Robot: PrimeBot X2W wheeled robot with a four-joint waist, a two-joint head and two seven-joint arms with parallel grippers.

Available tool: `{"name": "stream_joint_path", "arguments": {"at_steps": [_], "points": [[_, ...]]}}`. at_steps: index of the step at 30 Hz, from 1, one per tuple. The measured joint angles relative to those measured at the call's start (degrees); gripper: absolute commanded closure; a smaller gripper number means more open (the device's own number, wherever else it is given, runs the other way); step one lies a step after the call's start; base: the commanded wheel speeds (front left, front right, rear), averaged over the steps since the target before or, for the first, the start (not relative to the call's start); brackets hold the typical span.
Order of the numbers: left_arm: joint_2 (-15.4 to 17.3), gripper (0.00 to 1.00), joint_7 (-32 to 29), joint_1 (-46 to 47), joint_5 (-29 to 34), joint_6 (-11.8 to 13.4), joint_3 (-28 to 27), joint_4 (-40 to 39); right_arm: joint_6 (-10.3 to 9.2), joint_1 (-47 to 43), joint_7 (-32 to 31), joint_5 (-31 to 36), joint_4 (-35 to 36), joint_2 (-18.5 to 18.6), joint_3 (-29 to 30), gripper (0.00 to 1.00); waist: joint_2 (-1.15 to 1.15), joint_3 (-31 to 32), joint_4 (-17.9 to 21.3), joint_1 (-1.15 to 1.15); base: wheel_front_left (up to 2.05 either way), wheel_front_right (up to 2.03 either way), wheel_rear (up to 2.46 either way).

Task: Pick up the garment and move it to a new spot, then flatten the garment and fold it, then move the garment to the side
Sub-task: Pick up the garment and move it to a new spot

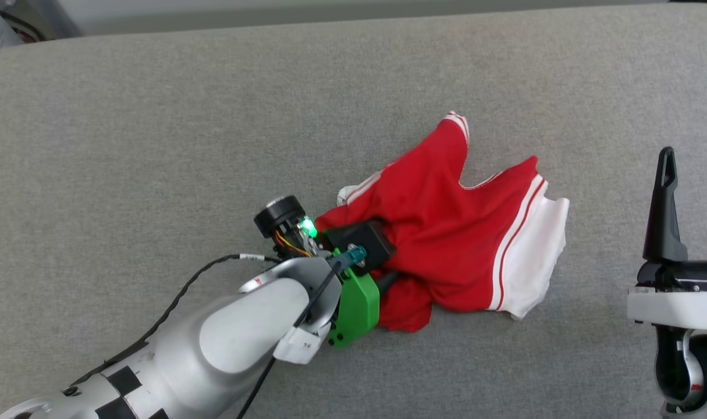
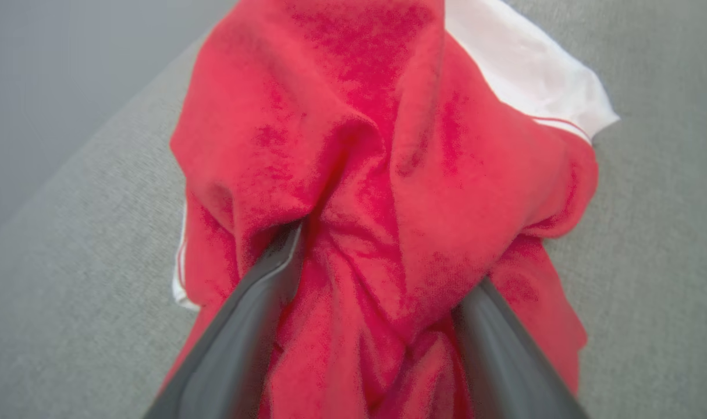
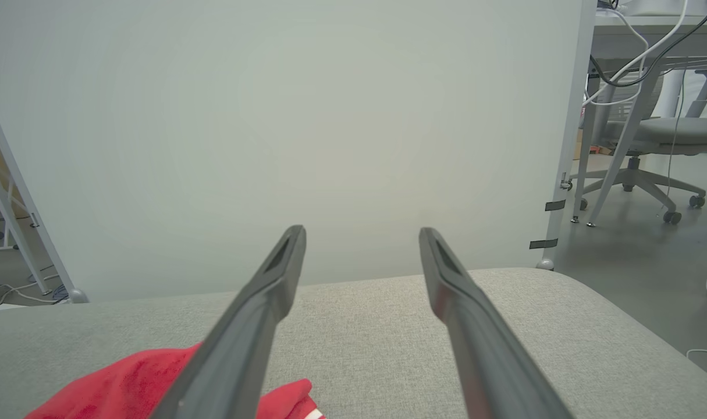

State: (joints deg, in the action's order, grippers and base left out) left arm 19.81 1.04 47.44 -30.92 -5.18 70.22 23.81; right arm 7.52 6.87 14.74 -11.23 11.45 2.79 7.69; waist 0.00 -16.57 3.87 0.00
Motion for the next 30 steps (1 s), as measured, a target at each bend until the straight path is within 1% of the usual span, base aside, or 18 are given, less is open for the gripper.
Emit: {"name": "stream_joint_path", "arguments": {"at_steps": [3, 5, 8, 11, 14, 18, 21, 24, 26, 28, 30], "points": [[-0.1, 0.00, 5.7, -0.2, 0.2, 3.6, -2.7, -0.5, 0.00, -1.2, 0.0, 0.3, -0.3, 0.0, 0.1, 0.00, 0.00, 1.6, -0.6, 0.00, 0.00, 0.00, 0.00], [0.2, 0.00, 8.4, -0.7, 0.2, 6.1, -4.3, -1.7, 0.00, -2.0, 0.0, 0.5, -0.4, 0.0, 0.1, 0.00, 0.00, 2.6, -1.0, 0.00, 0.00, 0.00, 0.00], [1.8, 0.00, 11.2, -3.1, 0.0, 10.2, -7.2, -4.8, 0.00, -3.0, 0.0, 1.0, -0.5, 0.0, 0.2, 0.00, 0.00, 4.3, -1.9, 0.00, 0.00, 0.00, 0.00], [4.3, 0.00, 12.7, -5.7, 0.1, 14.6, -10.1, -8.2, 0.00, -3.7, 0.0, 1.4, -0.5, 0.0, 0.4, 0.00, 0.00, 5.5, -3.0, 0.00, 0.00, 0.00, 0.00], [6.2, 0.00, 13.3, -8.9, -0.3, 18.3, -13.9, -11.7, 0.00, -4.3, 0.0, 1.6, -0.5, 0.0, 0.5, 0.00, 0.00, 6.5, -4.1, 0.00, 0.00, 0.00, 0.00], [8.1, 0.00, 13.6, -13.7, 0.5, 22.8, -19.0, -15.8, 0.00, -4.7, 0.0, 2.0, -0.6, 0.0, 0.5, 0.00, 0.00, 7.6, -5.2, 0.00, 0.00, 0.00, 0.00], [8.6, 0.00, 13.6, -18.5, 1.4, 25.9, -25.1, -19.0, 0.00, -5.0, 0.0, 2.1, -0.6, 0.0, 0.3, 0.00, 0.00, 8.3, -5.8, 0.00, 0.00, 0.00, 0.00], [8.6, 0.00, 13.6, -23.4, 4.1, 27.9, -30.7, -20.8, 0.00, -5.6, 0.0, 2.5, -0.8, 0.0, 0.0, 0.00, 0.00, 8.8, -6.0, 0.00, 0.00, 0.00, 0.00], [8.2, 0.00, 13.6, -26.8, 5.3, 28.6, -34.4, -21.7, 0.00, -5.8, 0.0, 2.8, -1.1, 0.0, -0.1, 0.00, 0.00, 9.0, -6.0, 0.00, 0.00, 0.00, 0.00], [7.4, 0.00, 13.6, -30.3, 7.4, 28.8, -38.0, -22.2, 0.00, -6.0, 0.0, 3.1, -1.7, 0.0, -0.4, 0.00, 0.00, 9.2, -6.0, 0.00, 0.00, 0.00, 0.00], [6.3, 0.00, 13.6, -33.3, 8.9, 28.6, -40.4, -22.1, 0.00, -6.5, 0.0, 3.7, -2.3, 0.0, -0.8, 0.00, 0.00, 9.4, -6.0, 0.00, 0.00, 0.00, 0.00]]}}
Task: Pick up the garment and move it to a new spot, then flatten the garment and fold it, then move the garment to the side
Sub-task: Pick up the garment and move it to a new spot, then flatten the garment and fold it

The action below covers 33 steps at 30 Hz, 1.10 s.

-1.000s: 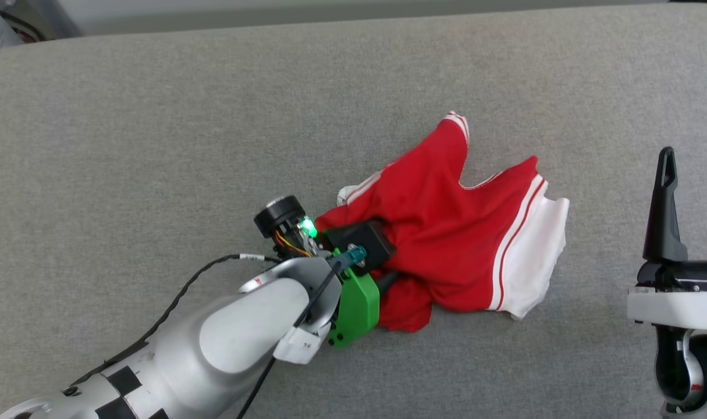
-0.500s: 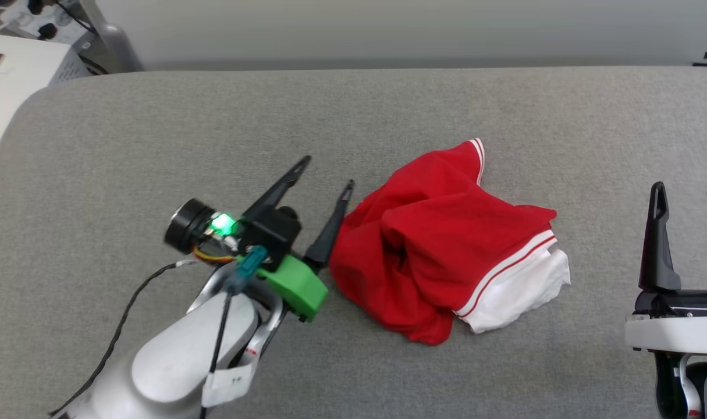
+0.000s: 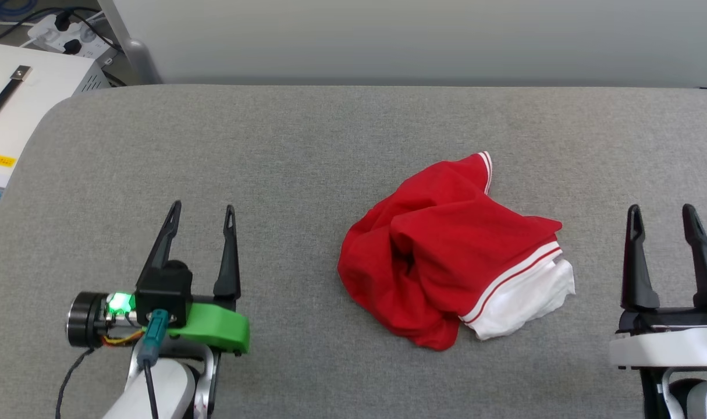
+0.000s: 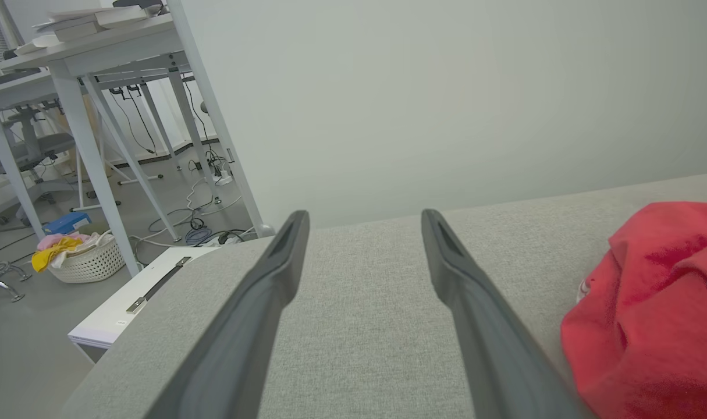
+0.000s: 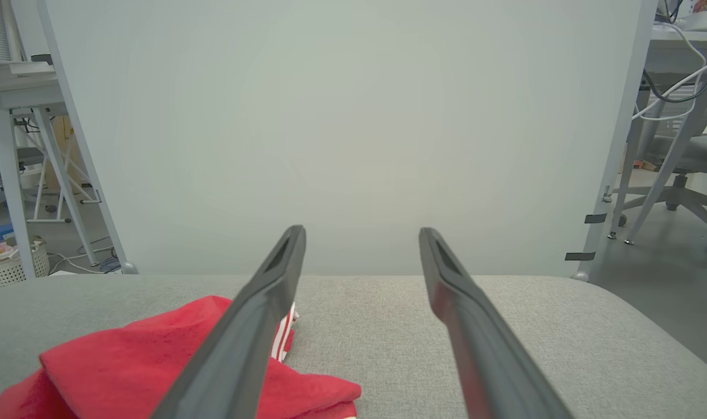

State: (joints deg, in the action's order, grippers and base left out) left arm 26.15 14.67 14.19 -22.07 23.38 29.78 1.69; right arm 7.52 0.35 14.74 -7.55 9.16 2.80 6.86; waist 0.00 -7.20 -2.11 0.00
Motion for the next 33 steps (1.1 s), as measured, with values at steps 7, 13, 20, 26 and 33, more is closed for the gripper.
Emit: {"name": "stream_joint_path", "arguments": {"at_steps": [7, 13, 20, 26, 33], "points": [[-6.4, 0.00, 0.0, -7.6, 4.2, -4.8, -7.9, 0.2, 0.00, -2.1, 0.0, 2.0, -2.1, 0.0, -1.9, 0.00, 0.00, 0.8, 0.0, 0.00, 0.00, 0.00, 0.00], [-10.8, 0.00, 0.0, -11.6, 8.1, -9.7, -14.0, 0.3, 0.00, -4.0, 0.0, 2.7, -3.0, 0.0, -2.4, 0.00, 0.00, 1.6, -0.1, 0.00, 0.00, 0.00, 0.00], [-14.6, 0.00, 0.0, -13.8, 11.5, -14.6, -18.9, 1.2, 0.00, -5.2, 0.0, 2.9, -3.8, 0.0, -3.1, 0.00, 0.00, 2.0, 0.0, 0.00, 0.00, 0.00, 0.00], [-16.8, 0.00, 0.0, -14.7, 13.9, -17.4, -21.8, 1.8, 0.00, -5.3, 0.1, 2.9, -4.4, 0.0, -3.4, 0.00, 0.00, 2.2, -0.1, 0.00, 0.00, 0.00, 0.00], [-18.7, 0.00, 0.0, -15.1, 15.9, -19.5, -24.4, 2.2, 0.00, -5.7, 0.1, 2.9, -5.0, 0.0, -3.8, 0.00, 0.00, 2.3, -0.2, 0.00, 0.00, 0.00, 0.00]]}}
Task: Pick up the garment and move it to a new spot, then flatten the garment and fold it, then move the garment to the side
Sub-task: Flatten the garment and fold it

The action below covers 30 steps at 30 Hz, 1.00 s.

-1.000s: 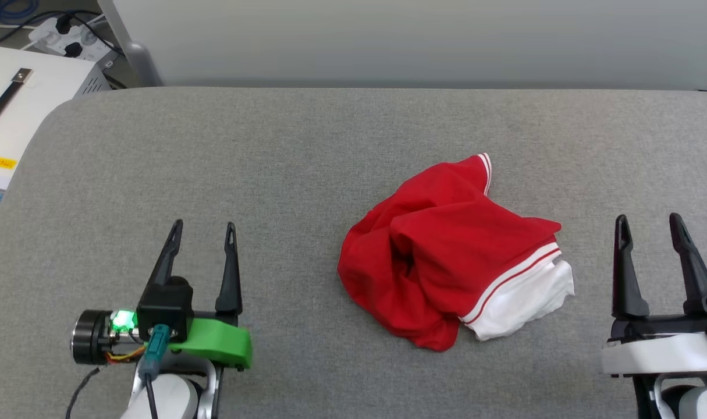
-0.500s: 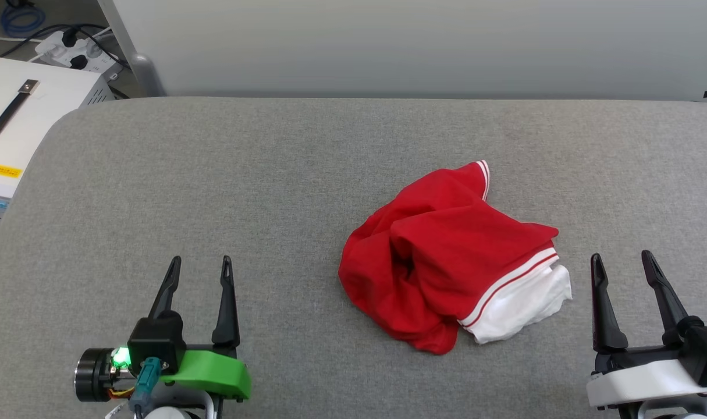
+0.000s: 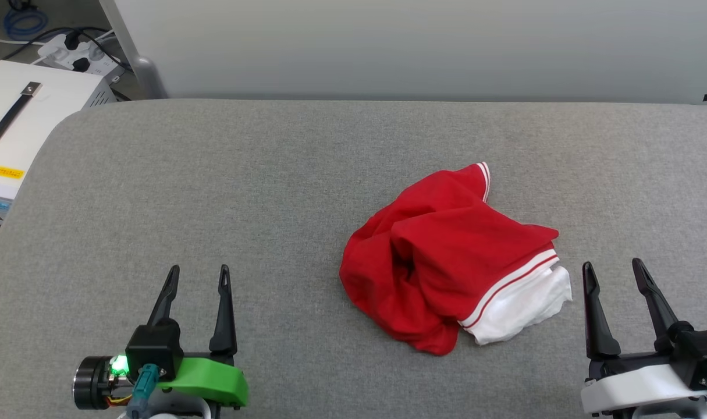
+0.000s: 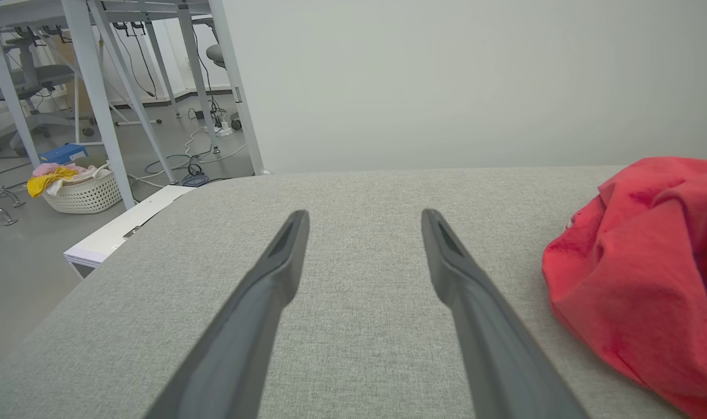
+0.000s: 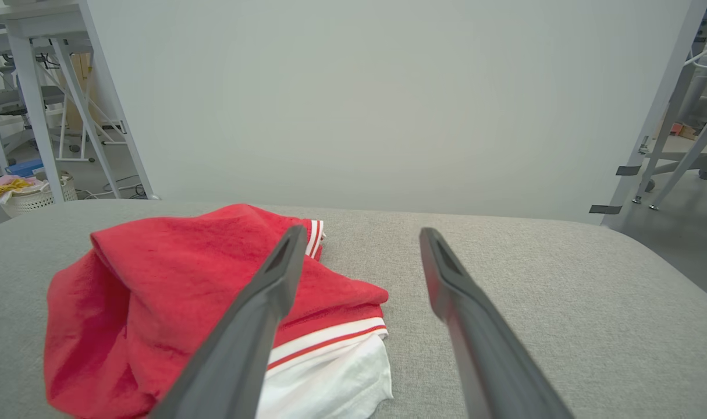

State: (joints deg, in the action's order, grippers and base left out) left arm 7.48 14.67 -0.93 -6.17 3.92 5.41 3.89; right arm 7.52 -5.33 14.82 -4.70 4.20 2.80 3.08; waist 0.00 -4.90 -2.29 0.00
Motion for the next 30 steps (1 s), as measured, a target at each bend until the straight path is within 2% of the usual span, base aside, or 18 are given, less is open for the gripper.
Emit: {"name": "stream_joint_path", "arguments": {"at_steps": [11, 18, 21, 26, 28, 30], "points": [[-1.6, 0.00, 0.0, -0.2, 2.1, -1.7, -2.2, 0.7, 0.00, 0.5, 0.0, 0.3, 0.4, 0.0, 1.1, 0.00, 0.00, 0.0, -0.1, 0.00, 0.00, 0.00, 0.00], [-2.4, 0.00, 0.0, -0.1, 2.8, -2.2, -2.4, 0.7, 0.00, 9.0, 0.0, 3.0, 5.3, 1.0, 5.0, 0.00, 0.00, -0.8, -0.2, 0.00, 0.00, 0.00, 0.00], [-2.6, 0.00, 0.0, 0.1, 3.3, -2.7, -2.5, 0.7, 0.00, 13.6, 0.1, 2.8, 5.8, 4.0, 5.1, 0.00, 0.00, -1.3, -0.2, 0.00, 0.00, 0.00, 0.00], [-3.0, 0.00, 0.0, 0.2, 3.3, -2.9, -2.5, 0.7, 0.00, 18.8, -0.2, 0.4, 0.4, 12.8, 0.3, 0.00, 0.00, -1.9, -0.5, 0.00, 0.00, 0.00, 0.00], [-3.1, 0.00, 0.0, 0.2, 3.5, -2.9, -2.6, 0.7, 0.00, 20.6, -4.0, -2.5, -1.7, 16.2, -3.6, 0.00, 0.00, -2.1, -0.6, 0.00, 0.00, 0.00, 0.00], [-3.3, 0.00, 0.0, 0.2, 3.7, -3.0, -2.8, 0.7, 0.01, 22.1, -10.4, -6.5, -2.5, 20.1, -8.5, 0.00, 0.00, -2.4, -0.6, 0.00, 0.00, 0.00, 0.00]]}}
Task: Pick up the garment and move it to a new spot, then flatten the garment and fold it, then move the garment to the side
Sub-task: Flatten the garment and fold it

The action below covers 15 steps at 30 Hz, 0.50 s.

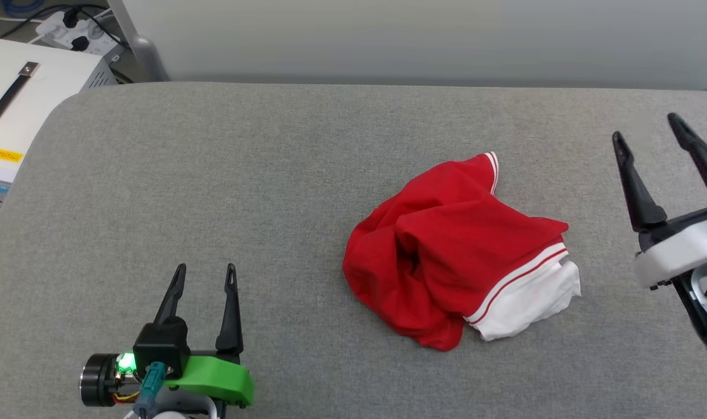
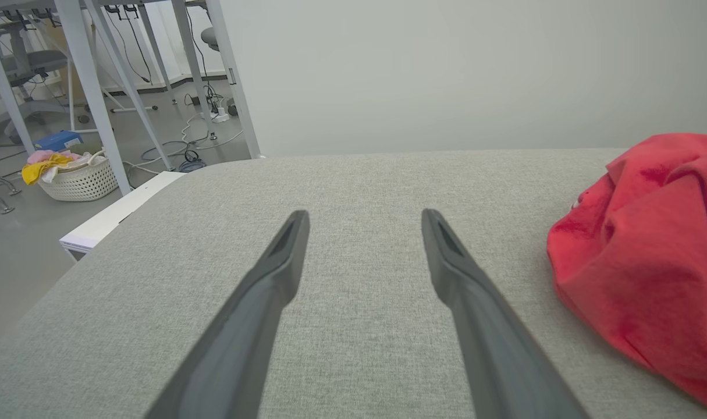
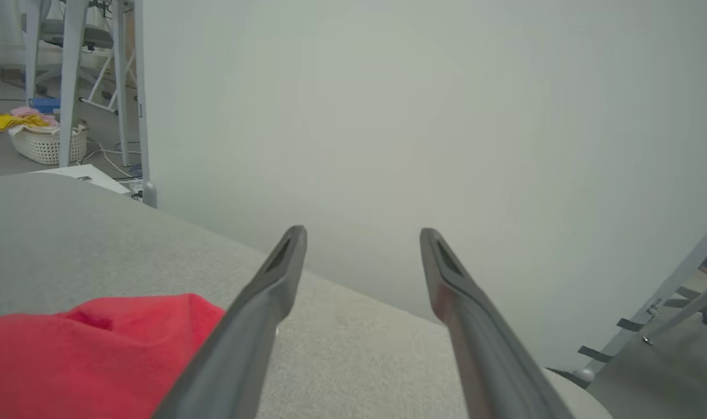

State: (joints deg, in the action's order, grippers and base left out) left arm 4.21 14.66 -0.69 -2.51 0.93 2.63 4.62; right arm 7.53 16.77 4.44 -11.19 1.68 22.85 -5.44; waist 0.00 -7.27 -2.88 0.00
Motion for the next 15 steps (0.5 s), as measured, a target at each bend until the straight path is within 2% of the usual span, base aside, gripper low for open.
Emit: {"name": "stream_joint_path", "arguments": {"at_steps": [7, 12, 15], "points": [[-0.3, 0.00, 0.0, 0.6, 0.0, -0.2, 0.1, -0.1, 0.00, 3.1, -21.8, -13.8, -1.1, 11.2, -11.9, 0.00, 0.00, -1.6, -0.1, 0.00, 0.00, 0.00, 0.00], [-0.4, 0.00, 0.0, 2.2, 0.2, -0.3, 0.4, -0.3, 0.00, 3.6, -35.6, -21.5, -2.1, 15.3, -17.6, 0.00, 0.00, -3.2, -0.4, 0.00, 0.00, 0.00, 0.00], [-0.5, 0.00, 0.0, 3.0, 0.2, -0.5, 0.6, -0.4, 0.00, 4.0, -41.3, -25.1, -3.2, 17.1, -20.4, 0.00, 0.00, -4.4, -0.8, 0.00, 0.00, 0.00, 0.00]]}}
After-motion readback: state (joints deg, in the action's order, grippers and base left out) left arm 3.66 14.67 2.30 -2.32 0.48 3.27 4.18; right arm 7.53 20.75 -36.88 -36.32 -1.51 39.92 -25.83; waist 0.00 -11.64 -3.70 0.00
